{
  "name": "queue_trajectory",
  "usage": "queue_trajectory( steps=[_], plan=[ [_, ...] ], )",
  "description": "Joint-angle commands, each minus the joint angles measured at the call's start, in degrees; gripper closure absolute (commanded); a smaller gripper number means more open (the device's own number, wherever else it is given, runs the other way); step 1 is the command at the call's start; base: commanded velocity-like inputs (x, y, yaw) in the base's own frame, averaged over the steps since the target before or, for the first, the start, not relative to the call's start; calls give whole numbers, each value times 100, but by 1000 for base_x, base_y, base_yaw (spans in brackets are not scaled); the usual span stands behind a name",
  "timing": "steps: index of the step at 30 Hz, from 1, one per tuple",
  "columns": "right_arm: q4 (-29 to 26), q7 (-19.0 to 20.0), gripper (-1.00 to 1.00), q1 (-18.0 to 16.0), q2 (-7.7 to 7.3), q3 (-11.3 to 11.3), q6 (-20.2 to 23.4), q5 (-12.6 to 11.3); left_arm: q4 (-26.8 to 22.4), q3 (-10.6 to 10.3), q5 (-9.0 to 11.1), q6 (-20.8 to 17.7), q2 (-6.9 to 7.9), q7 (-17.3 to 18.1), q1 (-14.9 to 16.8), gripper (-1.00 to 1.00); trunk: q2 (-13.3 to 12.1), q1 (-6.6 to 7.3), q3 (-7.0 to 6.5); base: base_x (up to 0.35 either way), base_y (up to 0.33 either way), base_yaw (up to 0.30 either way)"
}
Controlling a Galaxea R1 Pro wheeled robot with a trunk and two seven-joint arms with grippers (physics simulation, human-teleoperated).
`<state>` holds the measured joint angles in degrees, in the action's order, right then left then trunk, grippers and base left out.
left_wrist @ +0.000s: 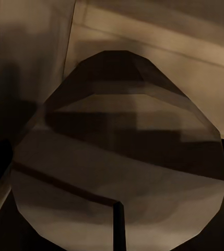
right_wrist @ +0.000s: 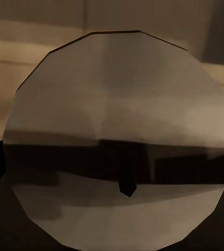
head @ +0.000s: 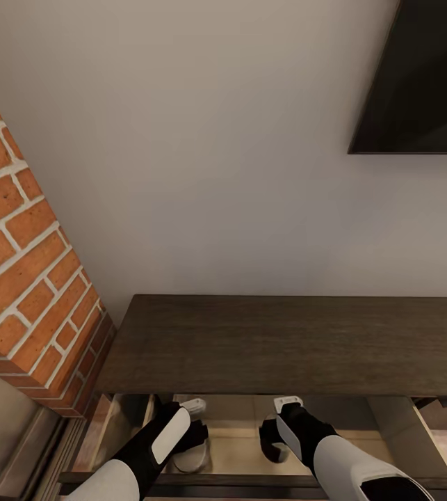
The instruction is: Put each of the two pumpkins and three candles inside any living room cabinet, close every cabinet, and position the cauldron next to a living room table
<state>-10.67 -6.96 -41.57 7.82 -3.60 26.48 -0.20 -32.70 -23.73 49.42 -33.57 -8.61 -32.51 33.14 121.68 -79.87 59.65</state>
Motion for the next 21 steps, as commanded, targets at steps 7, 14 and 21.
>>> queue_trajectory(
  steps=[7, 14, 21],
  plan=[
    [-23, 20, 100, 0, 0, -9, -11, 2, -8, -1, -3, -1, 0, -1, 0, 100, 0, 0, 13, 0, 0, 0],
    [-23, 35, 100, 0, 0, -9, -11, 2, -17, -5, -3, -1, 0, -1, 0, 100, 0, 0, 64, 0, 0, 0],
    [-23, 37, 100, 0, 0, -8, -11, 2, -18, -3, -7, -1, 0, -1, 0, 100, 0, 0, 128, 0, 0, 0]
  ],
)
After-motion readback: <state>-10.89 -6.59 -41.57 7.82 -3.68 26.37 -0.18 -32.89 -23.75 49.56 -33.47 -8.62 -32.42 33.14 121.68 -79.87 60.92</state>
